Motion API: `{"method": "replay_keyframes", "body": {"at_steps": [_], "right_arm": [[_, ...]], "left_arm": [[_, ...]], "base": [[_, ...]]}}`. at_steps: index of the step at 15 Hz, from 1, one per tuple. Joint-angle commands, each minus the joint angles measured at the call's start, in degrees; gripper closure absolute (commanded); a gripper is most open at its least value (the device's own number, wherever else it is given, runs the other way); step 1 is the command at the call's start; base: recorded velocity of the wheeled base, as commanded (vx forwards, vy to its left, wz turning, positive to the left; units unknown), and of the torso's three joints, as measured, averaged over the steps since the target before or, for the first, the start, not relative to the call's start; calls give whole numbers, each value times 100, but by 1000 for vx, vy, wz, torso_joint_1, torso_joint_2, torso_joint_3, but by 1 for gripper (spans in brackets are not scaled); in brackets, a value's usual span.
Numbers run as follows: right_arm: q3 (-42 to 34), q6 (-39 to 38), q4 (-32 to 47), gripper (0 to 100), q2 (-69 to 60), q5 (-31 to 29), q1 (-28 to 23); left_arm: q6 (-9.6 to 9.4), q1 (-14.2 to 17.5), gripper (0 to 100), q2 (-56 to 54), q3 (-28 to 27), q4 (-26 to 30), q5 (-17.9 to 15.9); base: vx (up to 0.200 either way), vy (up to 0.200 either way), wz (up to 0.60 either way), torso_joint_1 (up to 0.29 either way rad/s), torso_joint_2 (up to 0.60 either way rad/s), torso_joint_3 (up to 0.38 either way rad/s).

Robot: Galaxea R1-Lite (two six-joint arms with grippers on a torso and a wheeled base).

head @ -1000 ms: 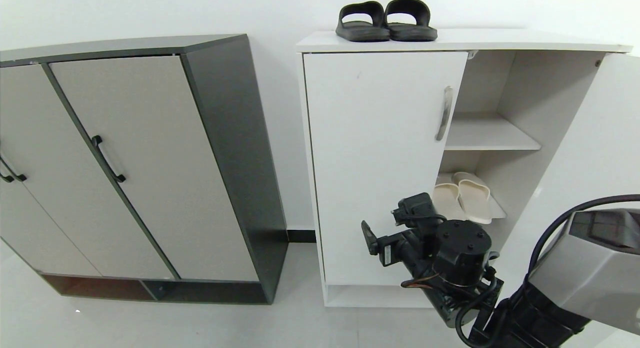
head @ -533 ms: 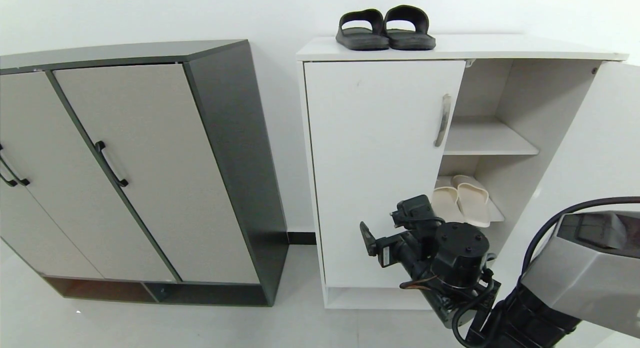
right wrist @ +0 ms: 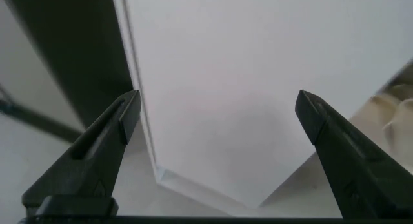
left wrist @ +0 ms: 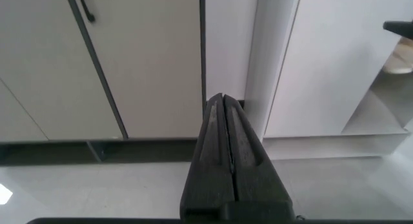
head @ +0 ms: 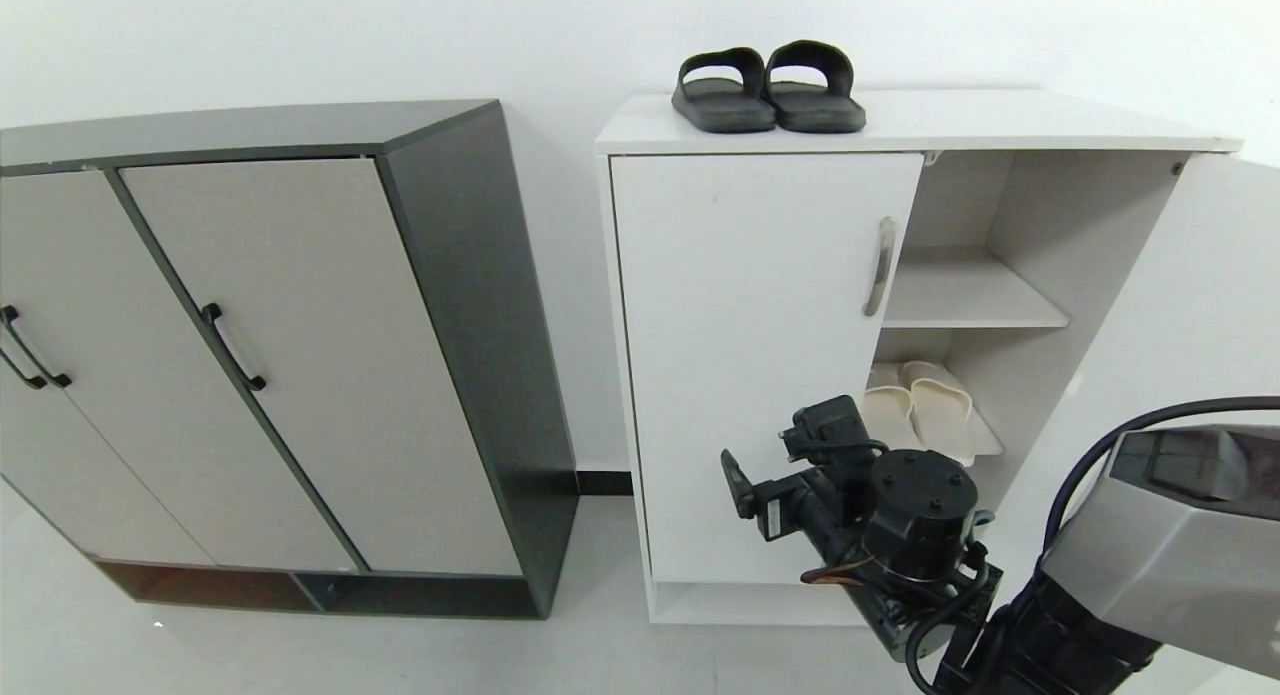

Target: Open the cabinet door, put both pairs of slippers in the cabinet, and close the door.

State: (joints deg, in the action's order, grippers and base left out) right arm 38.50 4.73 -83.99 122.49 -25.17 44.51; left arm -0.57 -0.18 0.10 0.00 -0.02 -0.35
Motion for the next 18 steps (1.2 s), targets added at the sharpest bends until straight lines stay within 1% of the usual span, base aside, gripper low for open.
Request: {"method": "replay_keyframes", "body": {"at_steps": [1,8,11,13,18], "right_arm": [[0,2,15,0,12,-5,14],[-9,2,15,0,73,12,32],[-9,2,6,0,170,39,-12],[-18,-7,-12,0,205,39,-4],[-79,2,-29,0,205,39,5]], "left_arm": [[5,1,100,-1,0,2,0],[5,1,100,-1,0,2,0],[22,1,100,-1,0,2,9],[66,1,100,-1,0,2,9],[57,1,100,-1,0,2,44]], "base": [[0,0,0,27,-437,-349],[0,0,0,118,-454,-336],[0,0,0,165,-468,-318],[0,0,0,181,-486,-320],[0,0,0,198,-509,-308]]}}
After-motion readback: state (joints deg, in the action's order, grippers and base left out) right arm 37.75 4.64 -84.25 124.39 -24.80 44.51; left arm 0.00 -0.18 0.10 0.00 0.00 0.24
